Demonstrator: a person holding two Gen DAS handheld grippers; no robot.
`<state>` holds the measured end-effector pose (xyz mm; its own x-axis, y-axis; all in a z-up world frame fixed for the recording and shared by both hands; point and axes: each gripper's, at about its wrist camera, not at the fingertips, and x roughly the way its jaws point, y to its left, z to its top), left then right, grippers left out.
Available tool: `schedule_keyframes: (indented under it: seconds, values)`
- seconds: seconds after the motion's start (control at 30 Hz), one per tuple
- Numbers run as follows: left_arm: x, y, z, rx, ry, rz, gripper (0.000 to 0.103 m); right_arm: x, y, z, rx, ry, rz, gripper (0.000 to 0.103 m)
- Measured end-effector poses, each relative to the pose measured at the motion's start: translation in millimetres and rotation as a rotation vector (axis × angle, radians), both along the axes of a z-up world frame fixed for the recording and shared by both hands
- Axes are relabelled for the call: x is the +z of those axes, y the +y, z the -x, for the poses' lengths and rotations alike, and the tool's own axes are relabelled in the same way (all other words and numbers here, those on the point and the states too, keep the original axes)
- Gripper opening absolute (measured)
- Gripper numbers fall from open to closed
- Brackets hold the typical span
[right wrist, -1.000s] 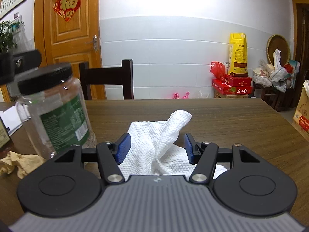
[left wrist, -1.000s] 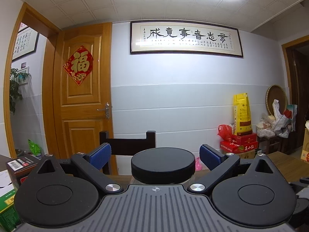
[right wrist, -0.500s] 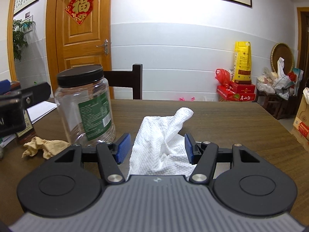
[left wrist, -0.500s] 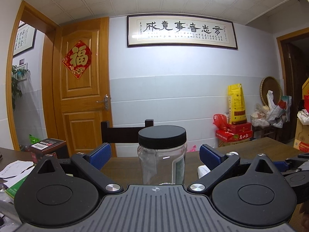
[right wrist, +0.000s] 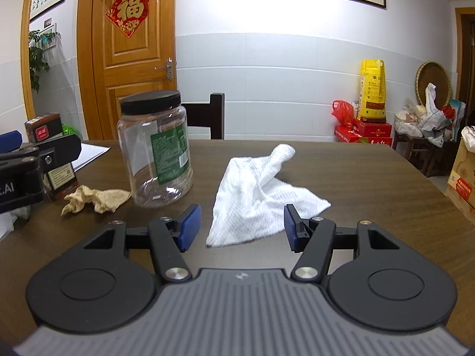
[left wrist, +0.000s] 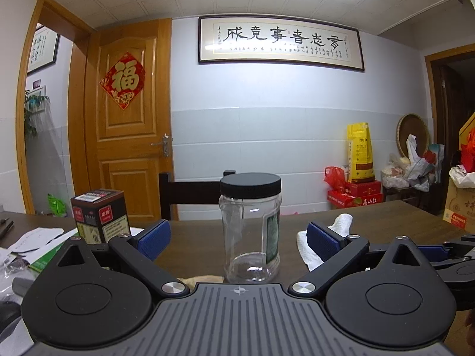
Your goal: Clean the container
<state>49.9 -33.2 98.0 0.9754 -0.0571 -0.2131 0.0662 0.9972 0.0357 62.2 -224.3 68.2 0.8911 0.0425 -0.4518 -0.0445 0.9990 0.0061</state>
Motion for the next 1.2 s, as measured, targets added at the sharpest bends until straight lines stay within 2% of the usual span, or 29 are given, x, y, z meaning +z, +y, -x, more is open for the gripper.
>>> schedule_keyframes:
  seconds: [0.17,0.43,0.6,0.9,1.2]
  values:
    - [-8.4,6.0,19.6,0.000,0.061,-0.004,0.101,-8.3,-0.4,20.0,0.005,0.036,-0.001,0.060]
    - [-33.9,15.2,55.5,-0.022,0.188,-0.051,0.101,-28.3,2.4,52.8,0.018,0.111,0.009,0.060]
    - [-44.9,21.4,72.3,-0.016,0.257,-0.043,0.101,-39.9,3.9,69.8,0.016,0.152,0.014,0.060]
    - [-62.2,15.0,72.4,-0.036,0.383,-0.047,0.100,-47.2,2.2,84.4,-0.042,0.210,0.004,0.060]
    - [-82.4,9.8,65.4,-0.042,0.461,-0.058,0.100,-56.0,6.4,89.4,-0.041,0.245,0.028,0.060]
